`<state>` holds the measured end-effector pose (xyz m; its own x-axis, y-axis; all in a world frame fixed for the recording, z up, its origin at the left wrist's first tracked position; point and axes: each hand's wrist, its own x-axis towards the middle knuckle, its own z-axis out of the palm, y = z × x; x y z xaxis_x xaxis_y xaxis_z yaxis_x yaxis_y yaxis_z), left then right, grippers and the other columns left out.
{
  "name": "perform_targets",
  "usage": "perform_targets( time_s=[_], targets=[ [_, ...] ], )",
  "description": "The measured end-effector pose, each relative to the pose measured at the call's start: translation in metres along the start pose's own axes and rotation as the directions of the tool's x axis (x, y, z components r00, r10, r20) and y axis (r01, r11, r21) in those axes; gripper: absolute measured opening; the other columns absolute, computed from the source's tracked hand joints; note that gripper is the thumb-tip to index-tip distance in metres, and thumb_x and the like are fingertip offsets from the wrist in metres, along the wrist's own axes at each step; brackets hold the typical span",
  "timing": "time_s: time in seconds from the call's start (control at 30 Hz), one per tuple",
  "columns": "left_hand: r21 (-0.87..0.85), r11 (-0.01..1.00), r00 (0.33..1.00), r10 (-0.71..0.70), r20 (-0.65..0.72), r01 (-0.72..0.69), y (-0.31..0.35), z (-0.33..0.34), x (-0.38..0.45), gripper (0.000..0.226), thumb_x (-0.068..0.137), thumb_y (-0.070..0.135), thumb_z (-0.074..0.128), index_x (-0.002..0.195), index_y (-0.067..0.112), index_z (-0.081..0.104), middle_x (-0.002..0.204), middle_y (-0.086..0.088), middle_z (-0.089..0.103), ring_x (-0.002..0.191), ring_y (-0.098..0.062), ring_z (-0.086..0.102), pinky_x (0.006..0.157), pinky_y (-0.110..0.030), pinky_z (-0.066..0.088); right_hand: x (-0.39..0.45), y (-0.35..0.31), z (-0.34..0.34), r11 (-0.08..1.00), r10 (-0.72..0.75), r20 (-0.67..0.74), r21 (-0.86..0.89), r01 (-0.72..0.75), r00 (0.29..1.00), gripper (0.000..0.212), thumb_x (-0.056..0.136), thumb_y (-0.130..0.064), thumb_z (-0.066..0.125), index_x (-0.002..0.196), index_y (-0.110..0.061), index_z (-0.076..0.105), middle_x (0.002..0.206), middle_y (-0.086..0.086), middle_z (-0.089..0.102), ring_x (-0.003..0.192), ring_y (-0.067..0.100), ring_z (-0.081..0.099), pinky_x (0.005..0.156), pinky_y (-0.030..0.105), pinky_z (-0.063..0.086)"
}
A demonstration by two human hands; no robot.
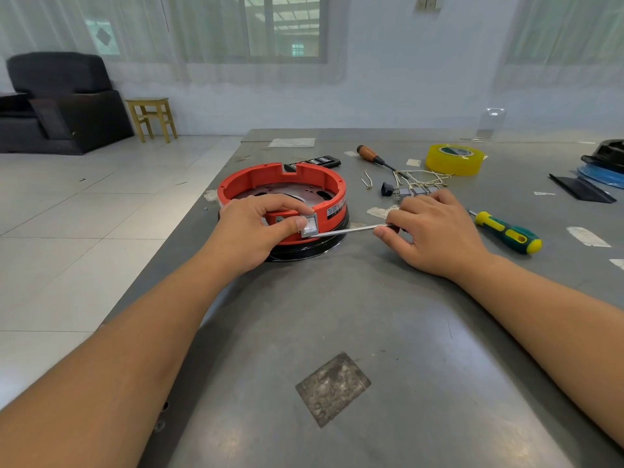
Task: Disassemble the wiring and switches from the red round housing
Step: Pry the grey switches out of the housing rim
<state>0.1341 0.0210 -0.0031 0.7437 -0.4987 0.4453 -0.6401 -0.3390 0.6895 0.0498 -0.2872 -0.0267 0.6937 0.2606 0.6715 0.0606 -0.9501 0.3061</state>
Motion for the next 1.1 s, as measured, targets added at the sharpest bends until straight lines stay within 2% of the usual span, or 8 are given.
perform_targets(
  time_s=[0.2,0.37,0.5,0.6,0.67,0.87,1.0,1.1],
  targets=[
    [-0.03,0.999,1.0,-0.024,-0.006,0.024,0.0,0.001,0.001,0.015,0.095,0.036,0.076,0.105,0.047,0.077,0.113,0.028,0.069,0.113,0.008,0.058,0.095,-0.018,0.049,-0.015,0.012,-0.015,0.995,0.028,0.143,0.095,-0.042,0.989,0.058,0.1,-0.066,0.027,0.087,-0.029,0.068,0.084,-0.006,0.059,0.082,0.021,0.058,0.081,0.037,0.037],
    [-0.025,0.999,1.0,-0.03,-0.001,0.03,-0.001,0.0,0.001,0.015,0.094,0.037,0.076,0.103,0.049,0.077,0.109,0.035,0.065,0.105,0.025,0.053,0.088,-0.01,0.043,-0.015,-0.013,-0.024,0.977,-0.095,0.197,0.206,0.053,0.976,0.051,0.098,-0.067,0.035,0.091,-0.029,0.068,0.086,-0.008,0.063,0.084,0.018,0.061,0.081,0.037,0.041],
    [-0.031,0.999,1.0,-0.03,-0.004,0.029,0.0,0.0,0.001,0.015,0.093,0.037,0.077,0.101,0.051,0.076,0.112,0.03,0.069,0.111,0.01,0.058,0.091,-0.013,0.047,-0.004,-0.044,-0.028,0.961,-0.142,0.209,0.265,0.083,0.968,0.05,0.096,-0.07,0.037,0.088,-0.028,0.063,0.085,-0.01,0.062,0.085,0.016,0.06,0.084,0.036,0.041],
    [-0.03,0.999,1.0,-0.02,-0.011,0.019,0.0,0.0,0.001,0.017,0.093,0.036,0.078,0.099,0.051,0.077,0.105,0.033,0.071,0.107,0.017,0.059,0.086,-0.006,0.045,0.003,-0.067,-0.03,0.953,-0.152,0.206,0.291,0.088,0.967,0.049,0.096,-0.071,0.037,0.088,-0.031,0.063,0.087,-0.011,0.06,0.087,0.012,0.058,0.081,0.031,0.033],
    [-0.029,1.0,1.0,-0.007,-0.014,0.006,0.0,0.0,0.001,0.018,0.092,0.034,0.079,0.099,0.05,0.077,0.103,0.037,0.071,0.105,0.021,0.058,0.081,0.0,0.044,0.006,-0.08,-0.032,0.95,-0.144,0.222,0.303,0.072,0.964,0.048,0.095,-0.073,0.037,0.09,-0.032,0.062,0.09,-0.011,0.058,0.09,0.013,0.056,0.083,0.032,0.035],
    [-0.047,0.999,1.0,-0.018,-0.022,0.017,0.001,0.001,0.001,0.02,0.09,0.034,0.082,0.101,0.05,0.076,0.101,0.026,0.074,0.102,0.017,0.062,0.079,0.0,0.045,0.003,-0.095,-0.037,0.945,-0.084,0.235,0.326,0.003,0.968,0.049,0.093,-0.077,0.036,0.096,-0.034,0.059,0.096,-0.014,0.054,0.093,0.011,0.053,0.081,0.031,0.036],
    [-0.056,0.997,0.999,-0.05,-0.019,0.048,0.001,0.001,0.001,0.024,0.089,0.036,0.083,0.103,0.051,0.071,0.1,0.017,0.075,0.1,0.004,0.067,0.084,-0.015,0.049,0.011,-0.101,-0.038,0.927,0.108,0.121,0.347,-0.144,0.987,0.046,0.096,-0.072,0.039,0.1,-0.029,0.057,0.095,-0.013,0.055,0.088,0.011,0.054,0.08,0.033,0.043],
    [-0.038,0.997,0.997,-0.061,-0.037,0.06,0.002,0.001,0.001,0.024,0.088,0.038,0.083,0.103,0.049,0.068,0.098,0.017,0.075,0.098,0.001,0.068,0.082,-0.018,0.047,0.024,-0.11,-0.033,0.901,0.205,0.065,0.376,-0.215,0.977,0.042,0.093,-0.063,0.051,0.112,-0.026,0.055,0.106,-0.007,0.056,0.092,0.014,0.055,0.08,0.034,0.046]
  ],
)
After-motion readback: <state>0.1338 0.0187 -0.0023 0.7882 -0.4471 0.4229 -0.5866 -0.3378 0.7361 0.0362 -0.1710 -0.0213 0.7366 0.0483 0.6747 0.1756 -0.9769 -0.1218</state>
